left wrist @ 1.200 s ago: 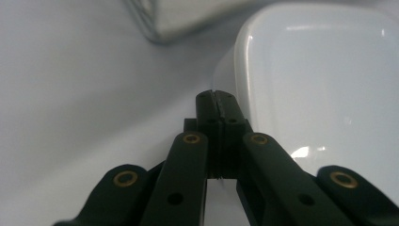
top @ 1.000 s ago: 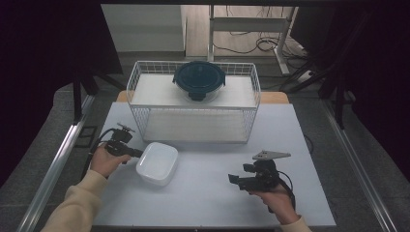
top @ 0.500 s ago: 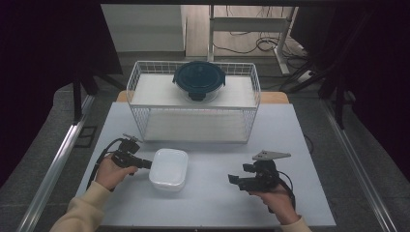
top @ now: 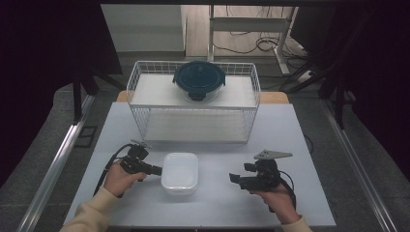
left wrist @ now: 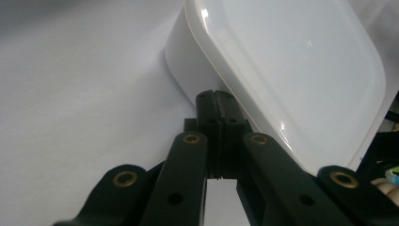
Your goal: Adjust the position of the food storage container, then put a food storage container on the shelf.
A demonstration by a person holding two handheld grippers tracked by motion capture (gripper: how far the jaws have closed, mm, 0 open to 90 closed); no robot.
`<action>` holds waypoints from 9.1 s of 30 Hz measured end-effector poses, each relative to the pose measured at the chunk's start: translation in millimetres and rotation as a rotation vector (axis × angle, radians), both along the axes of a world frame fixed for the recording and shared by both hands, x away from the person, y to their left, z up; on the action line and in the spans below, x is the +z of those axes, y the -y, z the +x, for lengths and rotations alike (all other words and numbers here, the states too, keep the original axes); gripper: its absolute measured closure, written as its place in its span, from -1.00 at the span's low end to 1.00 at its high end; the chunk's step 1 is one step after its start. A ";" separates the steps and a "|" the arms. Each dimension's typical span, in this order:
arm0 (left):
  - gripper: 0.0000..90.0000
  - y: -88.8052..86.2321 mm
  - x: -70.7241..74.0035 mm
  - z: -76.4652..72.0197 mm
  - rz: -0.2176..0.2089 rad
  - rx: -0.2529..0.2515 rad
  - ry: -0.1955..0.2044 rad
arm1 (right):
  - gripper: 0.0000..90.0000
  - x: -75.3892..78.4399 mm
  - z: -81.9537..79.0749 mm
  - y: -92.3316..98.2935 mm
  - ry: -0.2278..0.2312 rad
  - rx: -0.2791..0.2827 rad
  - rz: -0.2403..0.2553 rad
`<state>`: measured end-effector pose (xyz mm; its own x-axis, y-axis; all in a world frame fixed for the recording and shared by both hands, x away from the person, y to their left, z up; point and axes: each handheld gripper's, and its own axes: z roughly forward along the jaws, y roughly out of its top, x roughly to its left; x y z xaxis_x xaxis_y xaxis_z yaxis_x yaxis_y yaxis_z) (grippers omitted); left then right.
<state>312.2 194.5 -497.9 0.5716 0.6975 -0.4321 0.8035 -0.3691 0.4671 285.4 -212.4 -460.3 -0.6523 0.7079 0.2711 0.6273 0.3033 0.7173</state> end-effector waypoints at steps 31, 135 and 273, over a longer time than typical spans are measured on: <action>1.00 1.3 23.0 -27.3 -0.180 0.064 0.149 | -0.50 2.7 1.6 6.3 0.023 -0.021 0.027; 0.49 21.5 -22.7 -17.9 -0.446 0.212 -0.078 | 0.42 -40.2 30.9 -59.6 -0.323 -0.023 0.258; 0.79 -0.5 200.7 10.5 -0.494 0.063 0.329 | 0.73 180.5 43.8 -64.0 0.152 0.097 0.287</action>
<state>322.7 194.9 -297.2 0.6948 0.4959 -0.5209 0.6004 -0.0012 0.7997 329.2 -148.4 -279.8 -0.7611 0.5495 0.3446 0.4847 0.1288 0.8651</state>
